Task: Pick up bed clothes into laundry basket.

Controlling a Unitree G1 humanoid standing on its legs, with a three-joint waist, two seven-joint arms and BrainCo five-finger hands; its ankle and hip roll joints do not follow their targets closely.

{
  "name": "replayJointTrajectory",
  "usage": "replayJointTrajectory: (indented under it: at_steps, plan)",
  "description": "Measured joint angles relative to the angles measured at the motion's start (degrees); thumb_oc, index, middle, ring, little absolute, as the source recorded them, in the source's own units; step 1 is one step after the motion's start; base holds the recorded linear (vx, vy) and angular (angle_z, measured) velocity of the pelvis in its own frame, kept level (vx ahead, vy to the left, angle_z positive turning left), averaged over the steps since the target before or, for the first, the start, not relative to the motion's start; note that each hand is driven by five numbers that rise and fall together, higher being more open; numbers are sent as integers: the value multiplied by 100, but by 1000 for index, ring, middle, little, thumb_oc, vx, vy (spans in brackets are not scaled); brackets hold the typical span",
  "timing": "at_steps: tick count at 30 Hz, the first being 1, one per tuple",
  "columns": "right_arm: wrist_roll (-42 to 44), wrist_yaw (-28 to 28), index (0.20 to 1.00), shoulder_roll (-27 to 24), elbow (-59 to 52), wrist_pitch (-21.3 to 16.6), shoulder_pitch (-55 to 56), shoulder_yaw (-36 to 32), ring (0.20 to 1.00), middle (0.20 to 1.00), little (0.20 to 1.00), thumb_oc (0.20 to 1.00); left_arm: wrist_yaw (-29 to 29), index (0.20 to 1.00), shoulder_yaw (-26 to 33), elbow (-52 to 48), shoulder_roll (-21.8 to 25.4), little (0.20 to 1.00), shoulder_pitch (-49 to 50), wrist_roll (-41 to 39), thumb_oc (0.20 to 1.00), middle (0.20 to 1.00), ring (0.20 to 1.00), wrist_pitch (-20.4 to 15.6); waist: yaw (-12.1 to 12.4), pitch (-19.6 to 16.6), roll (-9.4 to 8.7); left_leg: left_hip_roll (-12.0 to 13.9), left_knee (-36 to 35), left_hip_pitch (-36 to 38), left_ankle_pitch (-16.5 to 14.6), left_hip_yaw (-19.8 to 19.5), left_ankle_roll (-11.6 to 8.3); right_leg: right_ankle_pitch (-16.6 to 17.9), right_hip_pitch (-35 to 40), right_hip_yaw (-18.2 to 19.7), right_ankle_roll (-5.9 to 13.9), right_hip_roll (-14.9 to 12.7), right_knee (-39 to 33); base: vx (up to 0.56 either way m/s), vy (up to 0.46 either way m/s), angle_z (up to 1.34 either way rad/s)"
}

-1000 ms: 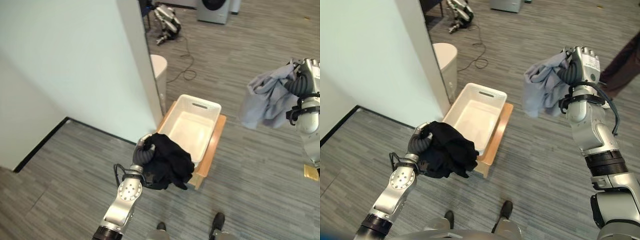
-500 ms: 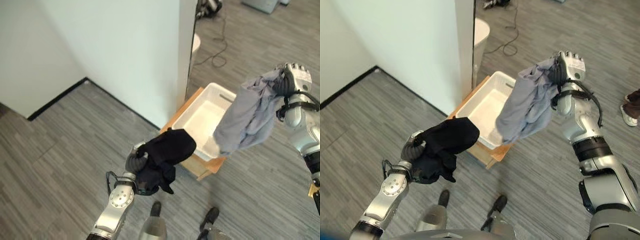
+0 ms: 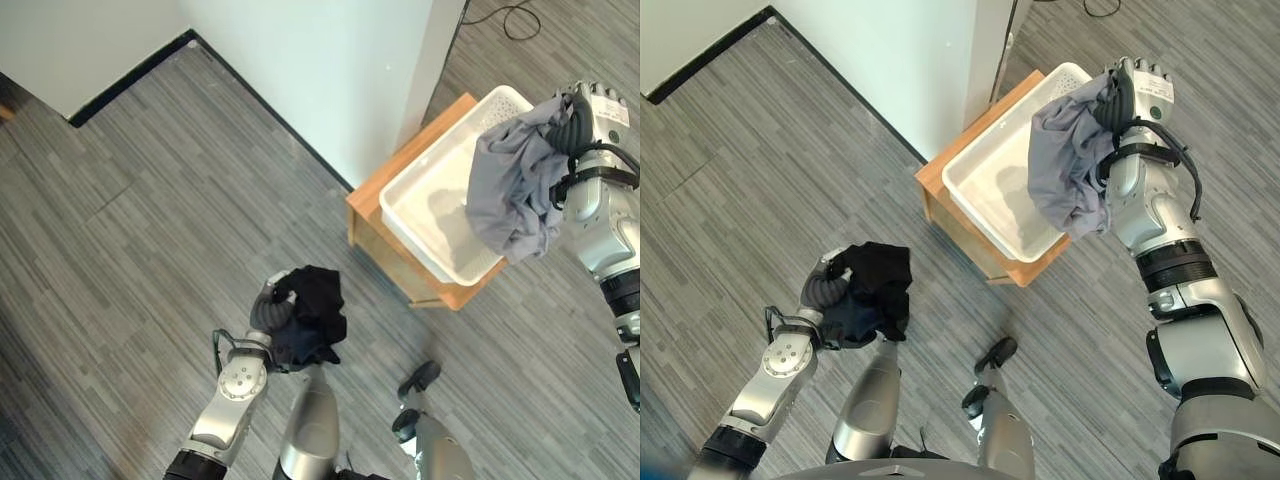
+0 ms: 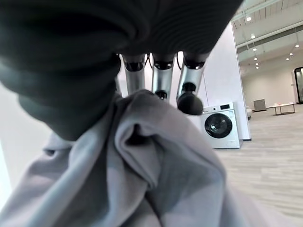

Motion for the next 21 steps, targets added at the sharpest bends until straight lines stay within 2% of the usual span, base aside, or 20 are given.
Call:
replayJointTrajectory:
  at_steps: [8, 10, 15, 21]
  plan:
    - [-1, -259, 200, -177, -21, -3, -533, 59, 200, 200, 200, 200, 2, 200, -8, 0, 4, 200, -109, -1, 200, 200, 200, -99, 5, -9, 16, -47, 11, 0, 9, -4, 1, -5, 12, 1, 2, -46, 0, 0, 0, 0]
    - [9, -266, 200, -269, -19, -11, -747, 329, 200, 200, 200, 200, 12, 200, -32, 3, 8, 200, -136, -2, 200, 200, 200, -101, -13, -27, 51, -52, 12, 14, 12, 1, 2, -4, 17, 7, 2, -49, 0, 0, 0, 0]
    - [11, -274, 200, -248, -27, -17, -763, 441, 200, 200, 200, 200, 21, 200, -66, 3, 9, 200, -222, -2, 200, 200, 200, -106, -17, -28, 62, -68, 15, 32, 14, 5, 4, -3, 33, 15, 1, -59, 1, -9, 13, 0]
    - [14, -306, 200, 496, 406, -43, -99, 273, 200, 200, 200, 200, 96, 200, -220, 197, -23, 200, -303, -4, 200, 200, 200, -116, -17, -59, 142, -96, 22, 82, 18, -7, 9, -8, 103, 3, 4, -96, 0, 6, 2, 2]
